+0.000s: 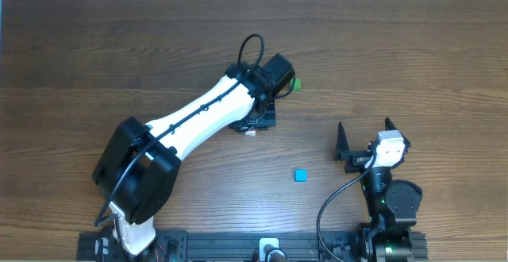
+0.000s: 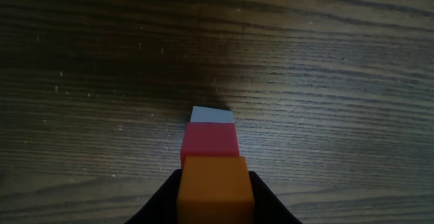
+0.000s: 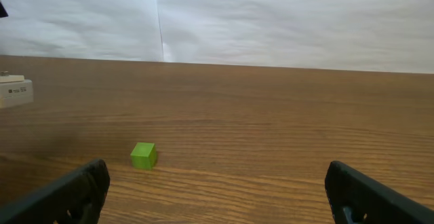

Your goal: Stack Cubes

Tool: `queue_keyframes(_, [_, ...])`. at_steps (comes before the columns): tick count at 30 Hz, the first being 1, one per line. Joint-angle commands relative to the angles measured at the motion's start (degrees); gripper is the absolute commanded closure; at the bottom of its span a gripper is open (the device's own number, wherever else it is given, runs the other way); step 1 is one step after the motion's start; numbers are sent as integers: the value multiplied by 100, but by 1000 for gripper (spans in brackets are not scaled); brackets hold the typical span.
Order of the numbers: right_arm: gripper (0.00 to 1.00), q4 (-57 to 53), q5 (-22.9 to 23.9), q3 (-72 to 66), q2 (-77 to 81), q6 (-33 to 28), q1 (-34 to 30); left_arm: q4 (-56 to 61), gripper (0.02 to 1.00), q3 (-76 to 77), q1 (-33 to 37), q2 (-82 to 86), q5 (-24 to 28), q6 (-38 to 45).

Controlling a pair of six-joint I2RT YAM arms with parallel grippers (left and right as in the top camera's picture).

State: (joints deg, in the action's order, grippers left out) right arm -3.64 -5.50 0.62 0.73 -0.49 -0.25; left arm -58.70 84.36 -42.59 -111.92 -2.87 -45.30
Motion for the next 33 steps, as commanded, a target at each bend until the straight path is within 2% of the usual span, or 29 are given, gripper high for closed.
queue_keyframes(1, [7, -4, -48, -33, -35, -42, -31, 17, 965, 94, 11, -55, -90, -42])
queue_keyframes(21, [9, -7, -48, -33, -35, -42, -31, 17, 936, 94, 33, -61, -168, -61])
queue_keyframes(23, [7, -7, -48, -33, -35, -42, -31, 17, 915, 94, 33, -61, -168, -61])
queue_keyframes(29, [7, -7, -48, -33, -35, -42, -31, 17, 768, 94, 33, -61, -168, -61])
queue_keyframes(33, [9, -4, -48, -33, -35, -42, -31, 17, 724, 94, 33, -61, -168, -61])
